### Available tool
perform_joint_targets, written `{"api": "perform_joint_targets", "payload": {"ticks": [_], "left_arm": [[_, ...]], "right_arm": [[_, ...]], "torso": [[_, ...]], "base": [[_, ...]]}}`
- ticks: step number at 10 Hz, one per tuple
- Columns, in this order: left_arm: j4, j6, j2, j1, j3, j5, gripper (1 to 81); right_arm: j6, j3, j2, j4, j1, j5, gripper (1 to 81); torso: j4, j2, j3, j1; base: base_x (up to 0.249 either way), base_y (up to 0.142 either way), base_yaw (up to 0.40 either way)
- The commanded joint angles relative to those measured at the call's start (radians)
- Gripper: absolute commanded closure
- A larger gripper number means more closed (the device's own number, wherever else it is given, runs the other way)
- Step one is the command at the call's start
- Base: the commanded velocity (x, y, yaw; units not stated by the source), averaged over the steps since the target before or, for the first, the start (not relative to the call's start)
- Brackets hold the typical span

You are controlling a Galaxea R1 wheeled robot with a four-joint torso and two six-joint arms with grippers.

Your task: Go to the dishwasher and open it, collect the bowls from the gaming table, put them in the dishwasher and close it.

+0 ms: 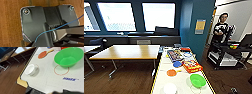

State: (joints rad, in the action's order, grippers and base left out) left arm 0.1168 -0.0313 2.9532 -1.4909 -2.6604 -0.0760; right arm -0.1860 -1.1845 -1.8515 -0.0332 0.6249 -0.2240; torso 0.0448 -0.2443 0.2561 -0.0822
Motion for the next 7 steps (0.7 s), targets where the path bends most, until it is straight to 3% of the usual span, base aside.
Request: {"api": "perform_joint_targets", "payload": {"ticks": [1,5,6,7], "left_arm": [[-0.005,-0.006,0.005,0.043,0.0,0.054,1.0],[-0.026,-0.006,0.006,0.043,0.002,0.053,1.0],[-0.028,-0.006,0.009,0.047,0.0,0.053,1.0],[-0.028,-0.006,0.011,0.048,0.0,0.053,1.0]], "right_arm": [[-0.053,-0.067,0.156,-0.016,-0.292,-0.093,1.0],[-0.053,-0.197,0.076,-0.019,-0.368,-0.136,1.0],[-0.053,-0.235,0.034,-0.023,-0.377,-0.138,1.0],[-0.053,-0.259,0.006,-0.024,-0.385,-0.138,1.0]], "torso": [[0.0,0.0,0.0,0.0],[0.0,0.0,0.0,0.0],[0.0,0.0,0.038,0.0],[0.0,0.0,0.045,0.0]], "base": [[0.0,0.0,0.0],[0.0,0.0,0.0],[0.0,0.0,0.0],[0.0,0.0,0.0]]}}
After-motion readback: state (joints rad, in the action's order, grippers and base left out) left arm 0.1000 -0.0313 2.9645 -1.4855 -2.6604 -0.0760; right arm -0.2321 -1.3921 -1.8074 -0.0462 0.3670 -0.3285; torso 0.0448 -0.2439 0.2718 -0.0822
